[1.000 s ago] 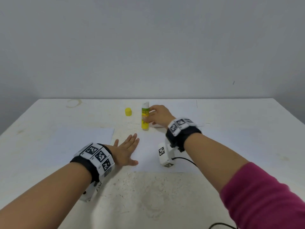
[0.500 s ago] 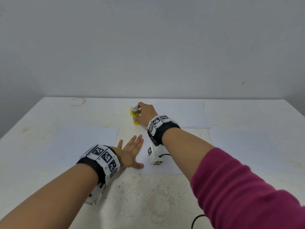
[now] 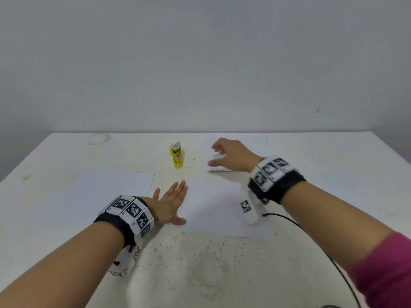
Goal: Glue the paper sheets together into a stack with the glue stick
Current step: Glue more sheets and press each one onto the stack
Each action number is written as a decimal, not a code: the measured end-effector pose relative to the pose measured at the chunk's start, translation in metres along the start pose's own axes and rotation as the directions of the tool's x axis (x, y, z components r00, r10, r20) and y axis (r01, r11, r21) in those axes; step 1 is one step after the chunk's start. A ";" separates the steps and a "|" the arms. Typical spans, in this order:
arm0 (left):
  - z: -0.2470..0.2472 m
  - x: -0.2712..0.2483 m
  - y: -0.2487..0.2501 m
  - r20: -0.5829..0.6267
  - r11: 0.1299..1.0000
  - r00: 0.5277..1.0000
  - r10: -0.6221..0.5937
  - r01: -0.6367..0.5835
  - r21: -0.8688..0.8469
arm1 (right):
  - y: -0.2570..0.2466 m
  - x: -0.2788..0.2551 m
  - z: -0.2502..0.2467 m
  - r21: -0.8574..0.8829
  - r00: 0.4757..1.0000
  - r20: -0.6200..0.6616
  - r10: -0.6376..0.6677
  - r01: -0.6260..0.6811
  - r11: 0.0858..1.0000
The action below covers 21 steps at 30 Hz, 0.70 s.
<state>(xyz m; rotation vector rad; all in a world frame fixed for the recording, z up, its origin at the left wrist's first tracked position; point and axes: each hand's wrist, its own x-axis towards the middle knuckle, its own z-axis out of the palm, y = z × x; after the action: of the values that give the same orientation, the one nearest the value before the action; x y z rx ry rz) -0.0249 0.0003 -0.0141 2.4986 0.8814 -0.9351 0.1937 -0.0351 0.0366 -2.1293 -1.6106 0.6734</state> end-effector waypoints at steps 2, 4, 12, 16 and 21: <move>-0.002 -0.003 0.002 0.003 1.000 1.000 -0.002 0.002 -0.004 | 0.031 -0.022 -0.016 -0.095 0.995 0.017 0.100 -0.098 0.991; -0.003 -0.004 0.004 0.006 1.000 1.000 -0.007 0.007 -0.003 | 0.064 -0.042 -0.027 -0.159 0.972 0.062 0.229 -0.217 0.963; -0.005 -0.008 0.006 -0.012 0.994 1.000 -0.014 0.013 -0.106 | 0.147 -0.089 -0.036 -0.489 0.808 0.192 0.557 -0.414 0.768; -0.005 -0.009 -0.002 0.018 0.995 0.998 0.065 -0.064 -0.076 | 0.152 -0.096 -0.035 -0.423 0.831 0.188 0.524 -0.413 0.806; -0.002 -0.002 -0.009 0.007 0.993 0.994 0.110 -0.109 -0.040 | 0.153 -0.103 -0.036 -0.379 0.854 0.170 0.492 -0.404 0.832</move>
<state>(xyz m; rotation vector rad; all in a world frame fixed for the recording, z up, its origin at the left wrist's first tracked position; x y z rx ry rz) -0.0311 0.0070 -0.0124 2.4794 0.7446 -0.8835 0.3106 -0.1759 -0.0067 -2.8273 -1.4220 0.9147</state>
